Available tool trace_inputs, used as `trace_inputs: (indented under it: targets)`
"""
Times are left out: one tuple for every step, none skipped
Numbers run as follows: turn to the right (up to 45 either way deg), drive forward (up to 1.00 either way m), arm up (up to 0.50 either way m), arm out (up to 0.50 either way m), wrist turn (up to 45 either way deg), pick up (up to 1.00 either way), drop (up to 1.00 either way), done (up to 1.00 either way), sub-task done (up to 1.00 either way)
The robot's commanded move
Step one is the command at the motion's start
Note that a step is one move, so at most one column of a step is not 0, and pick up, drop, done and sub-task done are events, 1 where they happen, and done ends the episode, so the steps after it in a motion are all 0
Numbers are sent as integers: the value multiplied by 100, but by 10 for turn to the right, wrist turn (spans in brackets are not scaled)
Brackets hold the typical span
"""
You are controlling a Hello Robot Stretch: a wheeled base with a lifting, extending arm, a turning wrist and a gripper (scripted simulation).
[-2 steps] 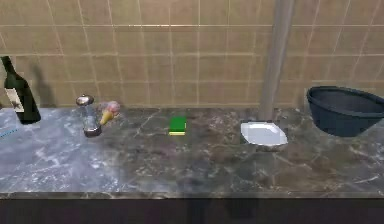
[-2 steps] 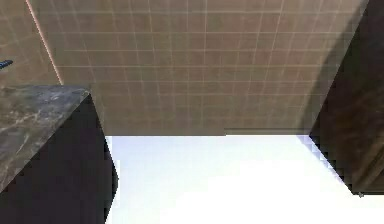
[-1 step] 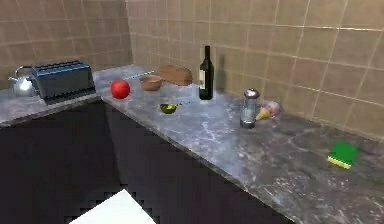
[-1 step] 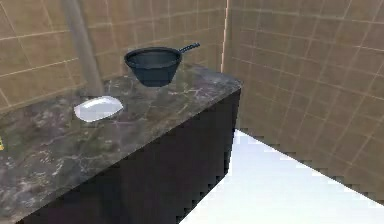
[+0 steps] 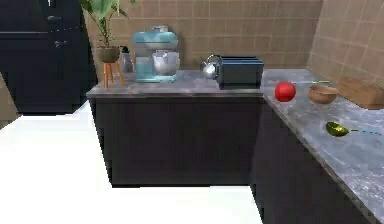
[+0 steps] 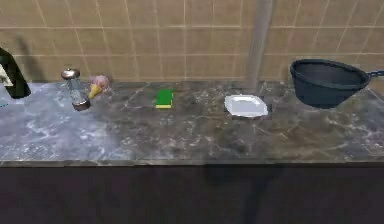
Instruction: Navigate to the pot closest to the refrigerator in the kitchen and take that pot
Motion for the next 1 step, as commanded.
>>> trace_inputs:
  targets:
    - [0, 70, 0, 0, 0, 0, 0, 0, 0]
